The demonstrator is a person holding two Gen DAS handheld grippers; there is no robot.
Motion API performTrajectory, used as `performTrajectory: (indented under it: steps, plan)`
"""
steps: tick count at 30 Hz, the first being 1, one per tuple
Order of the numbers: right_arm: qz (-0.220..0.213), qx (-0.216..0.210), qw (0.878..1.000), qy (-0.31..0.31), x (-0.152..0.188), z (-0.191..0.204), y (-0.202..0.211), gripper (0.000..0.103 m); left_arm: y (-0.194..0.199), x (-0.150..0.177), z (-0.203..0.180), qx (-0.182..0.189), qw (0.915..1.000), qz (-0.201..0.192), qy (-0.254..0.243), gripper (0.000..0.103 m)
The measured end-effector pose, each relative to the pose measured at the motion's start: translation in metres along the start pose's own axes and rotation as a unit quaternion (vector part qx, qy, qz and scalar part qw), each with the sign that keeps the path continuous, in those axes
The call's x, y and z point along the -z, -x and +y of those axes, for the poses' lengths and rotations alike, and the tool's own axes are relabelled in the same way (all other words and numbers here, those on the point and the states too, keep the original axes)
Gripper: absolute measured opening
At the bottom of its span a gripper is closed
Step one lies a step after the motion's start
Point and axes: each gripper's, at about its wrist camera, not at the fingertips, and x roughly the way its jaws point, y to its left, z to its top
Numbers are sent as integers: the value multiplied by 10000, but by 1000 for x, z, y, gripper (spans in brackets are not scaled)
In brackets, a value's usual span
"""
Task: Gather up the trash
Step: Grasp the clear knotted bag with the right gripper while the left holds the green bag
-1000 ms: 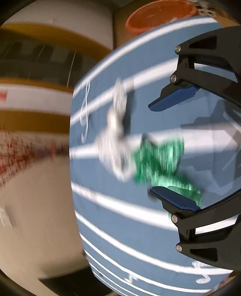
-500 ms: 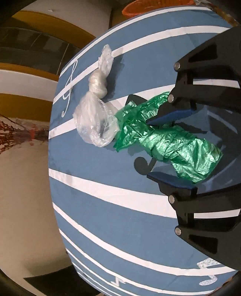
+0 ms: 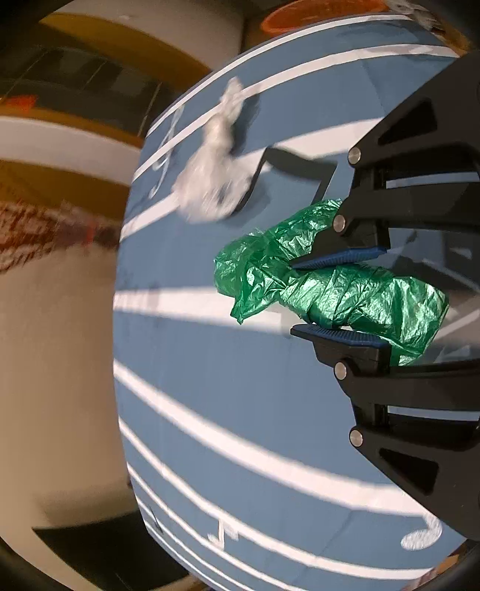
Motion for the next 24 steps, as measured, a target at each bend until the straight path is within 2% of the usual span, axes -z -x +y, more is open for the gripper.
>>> performTrajectory:
  steps: [4, 8, 11, 17, 19, 21, 22, 24]
  plan:
    - [82, -390, 9989, 232, -17, 42, -33, 79, 5, -10, 26, -113, 9992, -148, 348, 30]
    - [222, -664, 9964, 487, -34, 80, -69, 78, 5, -19, 40, -112, 9979, -251, 581, 30]
    - [341, -834, 9932, 731, -43, 106, -96, 74, 1, -25, 42, -98, 9975, -285, 642, 30]
    - [839, -896, 9876, 973, -43, 122, -140, 71, -6, -30, 43, -14, 9976, -272, 634, 30]
    - [1036, -833, 9856, 1043, -39, 121, -151, 64, -8, -30, 41, -5, 9979, -246, 602, 30]
    - [1197, -824, 9842, 1008, -33, 117, -156, 51, -9, -30, 40, 13, 9980, -225, 582, 30]
    - [1221, -834, 9841, 979, -32, 115, -156, 50, -9, -30, 40, 21, 9981, -221, 581, 30]
    - [1180, -759, 9849, 1018, -30, 112, -154, 39, -9, -30, 38, 41, 9981, -216, 574, 30]
